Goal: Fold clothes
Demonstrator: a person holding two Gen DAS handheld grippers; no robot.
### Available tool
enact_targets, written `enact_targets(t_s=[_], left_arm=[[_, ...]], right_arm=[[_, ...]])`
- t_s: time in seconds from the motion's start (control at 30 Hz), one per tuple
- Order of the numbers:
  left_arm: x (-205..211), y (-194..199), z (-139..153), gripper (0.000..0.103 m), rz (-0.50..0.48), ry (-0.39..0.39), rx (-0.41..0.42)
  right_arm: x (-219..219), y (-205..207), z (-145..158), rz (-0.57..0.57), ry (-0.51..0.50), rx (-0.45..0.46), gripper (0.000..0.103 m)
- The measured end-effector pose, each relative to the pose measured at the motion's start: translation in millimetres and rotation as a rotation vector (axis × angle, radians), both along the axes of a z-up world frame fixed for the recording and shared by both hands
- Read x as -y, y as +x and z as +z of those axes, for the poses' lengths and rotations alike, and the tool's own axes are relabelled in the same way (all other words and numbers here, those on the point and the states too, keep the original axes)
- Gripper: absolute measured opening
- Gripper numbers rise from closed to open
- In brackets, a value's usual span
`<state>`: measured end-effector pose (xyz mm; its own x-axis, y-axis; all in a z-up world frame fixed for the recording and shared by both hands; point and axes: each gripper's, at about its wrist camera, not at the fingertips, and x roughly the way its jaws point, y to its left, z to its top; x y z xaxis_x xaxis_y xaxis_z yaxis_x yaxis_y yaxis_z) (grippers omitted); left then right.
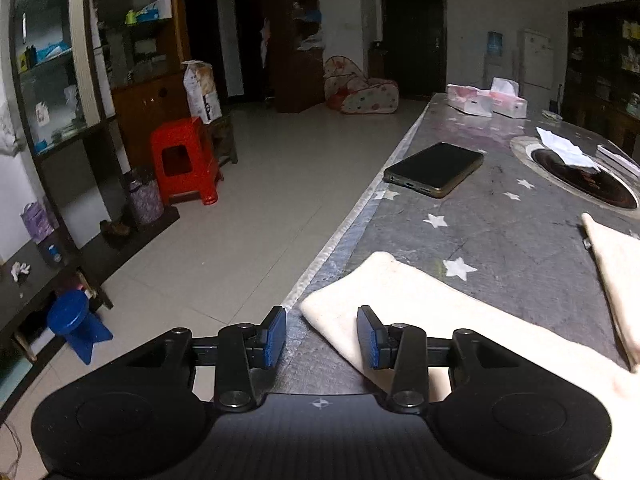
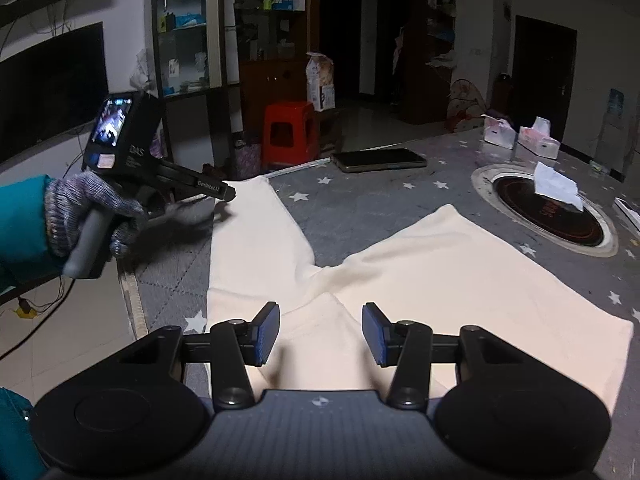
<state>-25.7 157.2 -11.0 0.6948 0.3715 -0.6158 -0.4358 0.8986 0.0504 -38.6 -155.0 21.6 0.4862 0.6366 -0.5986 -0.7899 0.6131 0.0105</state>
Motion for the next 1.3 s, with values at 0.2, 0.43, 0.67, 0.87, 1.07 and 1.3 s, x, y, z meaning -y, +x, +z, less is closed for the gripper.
enact_targets(t_s=[0.2, 0.43, 0.67, 0.87, 1.07, 1.3], left_arm=[[1, 0, 2, 0.008, -0.024, -0.013, 0.020], [27, -18, 39, 0.005, -0.158, -0.080, 0.136], [92, -38, 93, 0.005, -0.423, -0.148, 0.265], [158, -47, 114, 0.005, -0.676, -0.220, 0.302], [218, -52, 105, 0.005, -0.878, -0.274, 0.269], [265, -46, 72, 0.006, -1.012, -0.312, 0.139]], right_arm=[[21, -6, 6, -0.052, 0.012, 0.004, 0.046], [54, -4, 7, -0.150, 0.044, -0.026, 0.046], [93, -1, 6, -0.266, 0.092, -0.047, 0.046], [127, -3, 2, -0.359, 0.127, -0.055, 0.046], [157, -7, -3, -0.440, 0.149, -0.068, 0.046], [177, -11, -9, -0.508, 0.152, -0.085, 0.046]])
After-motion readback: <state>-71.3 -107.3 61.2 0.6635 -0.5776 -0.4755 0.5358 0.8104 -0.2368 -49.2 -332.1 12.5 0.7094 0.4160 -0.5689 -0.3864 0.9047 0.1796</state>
